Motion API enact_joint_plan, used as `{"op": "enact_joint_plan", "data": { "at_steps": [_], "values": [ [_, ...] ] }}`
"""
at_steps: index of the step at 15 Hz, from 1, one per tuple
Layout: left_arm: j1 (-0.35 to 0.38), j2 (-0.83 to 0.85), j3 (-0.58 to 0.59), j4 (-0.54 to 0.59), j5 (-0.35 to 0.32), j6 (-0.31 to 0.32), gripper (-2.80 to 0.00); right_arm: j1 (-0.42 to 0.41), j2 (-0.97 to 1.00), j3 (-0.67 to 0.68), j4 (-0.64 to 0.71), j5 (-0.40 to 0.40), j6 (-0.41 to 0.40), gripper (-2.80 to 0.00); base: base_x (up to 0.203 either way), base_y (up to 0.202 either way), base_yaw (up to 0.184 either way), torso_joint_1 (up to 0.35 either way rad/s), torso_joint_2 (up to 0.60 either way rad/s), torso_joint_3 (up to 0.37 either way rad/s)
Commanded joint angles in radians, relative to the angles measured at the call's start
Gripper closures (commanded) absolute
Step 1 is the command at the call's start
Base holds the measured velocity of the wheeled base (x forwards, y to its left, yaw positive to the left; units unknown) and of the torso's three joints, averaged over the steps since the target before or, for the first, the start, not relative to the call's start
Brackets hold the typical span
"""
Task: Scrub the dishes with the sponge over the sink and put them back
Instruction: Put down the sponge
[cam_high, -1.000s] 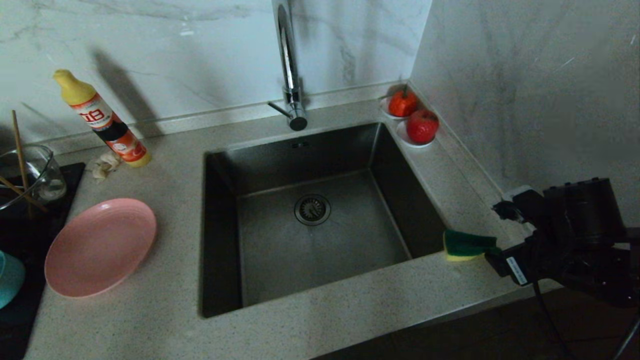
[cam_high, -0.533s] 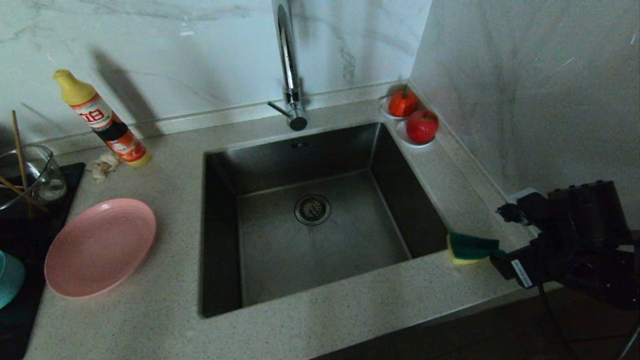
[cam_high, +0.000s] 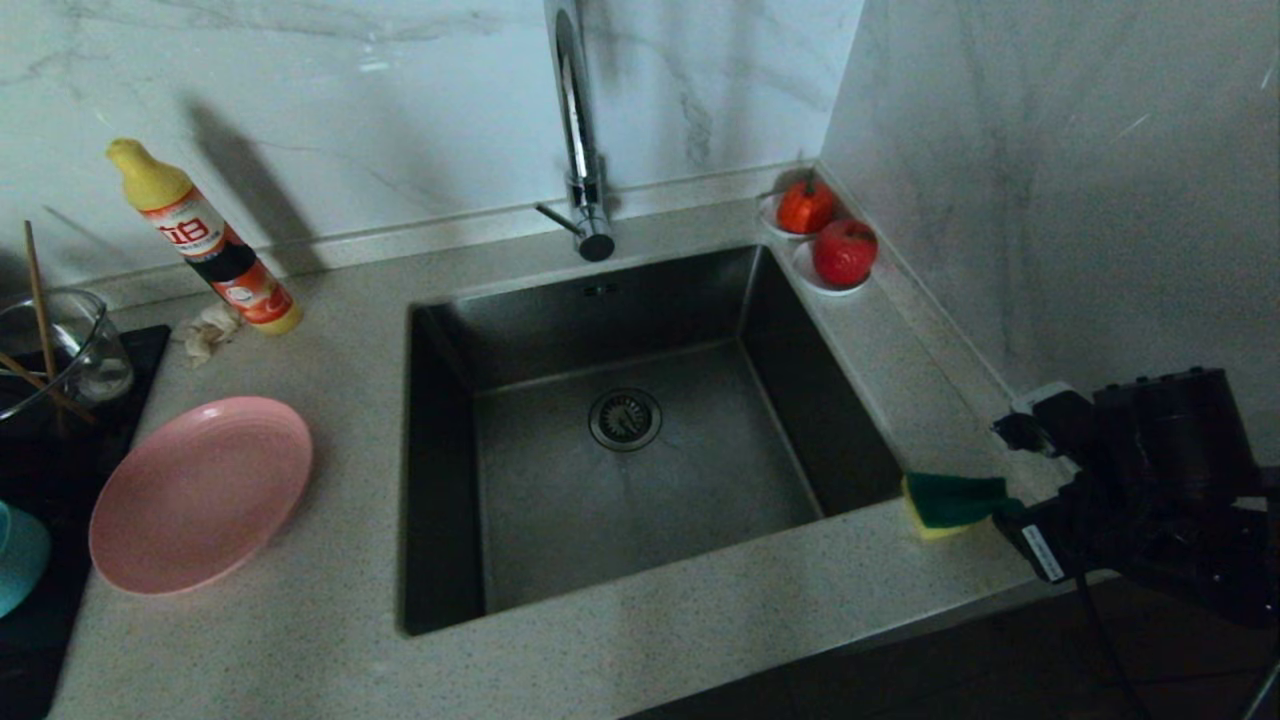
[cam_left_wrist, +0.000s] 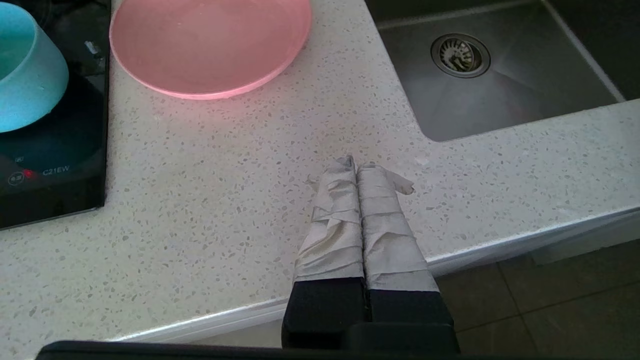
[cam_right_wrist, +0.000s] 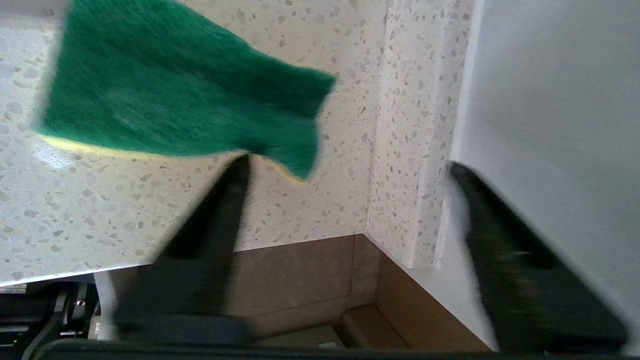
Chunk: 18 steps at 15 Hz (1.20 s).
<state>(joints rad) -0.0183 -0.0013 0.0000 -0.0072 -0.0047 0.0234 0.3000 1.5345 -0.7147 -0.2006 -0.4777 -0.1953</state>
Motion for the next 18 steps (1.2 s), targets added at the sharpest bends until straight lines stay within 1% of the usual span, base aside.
{"op": "enact_joint_plan", "data": {
  "at_steps": [1,9,13,16,18],
  "values": [
    [0.0,-0.002,0.0,0.0,0.0,0.0,0.0,-0.001,0.004,0.0,-0.002,-0.002,-0.003,0.0,0.0,0.0,0.0,0.0,0.0,0.0],
    [0.0,-0.002,0.0,0.0,0.0,0.0,0.0,-0.002,0.023,0.014,-0.006,-0.002,0.005,0.0,0.0,0.0,0.0,0.0,0.0,0.0],
    [0.0,-0.002,0.0,0.0,0.0,0.0,0.0,0.003,0.015,0.001,-0.008,0.002,0.008,0.0,0.0,0.0,0.0,0.0,0.0,0.0],
    [0.0,-0.002,0.0,0.0,0.0,0.0,0.0,0.042,-0.027,-0.001,-0.008,0.02,0.007,0.0,0.0,0.0,0.0,0.0,0.0,0.0],
    [0.0,-0.002,0.0,0.0,0.0,0.0,0.0,0.074,-0.069,0.024,-0.005,0.032,0.012,0.0,0.0,0.0,0.0,0.0,0.0,0.0]
  ]
}}
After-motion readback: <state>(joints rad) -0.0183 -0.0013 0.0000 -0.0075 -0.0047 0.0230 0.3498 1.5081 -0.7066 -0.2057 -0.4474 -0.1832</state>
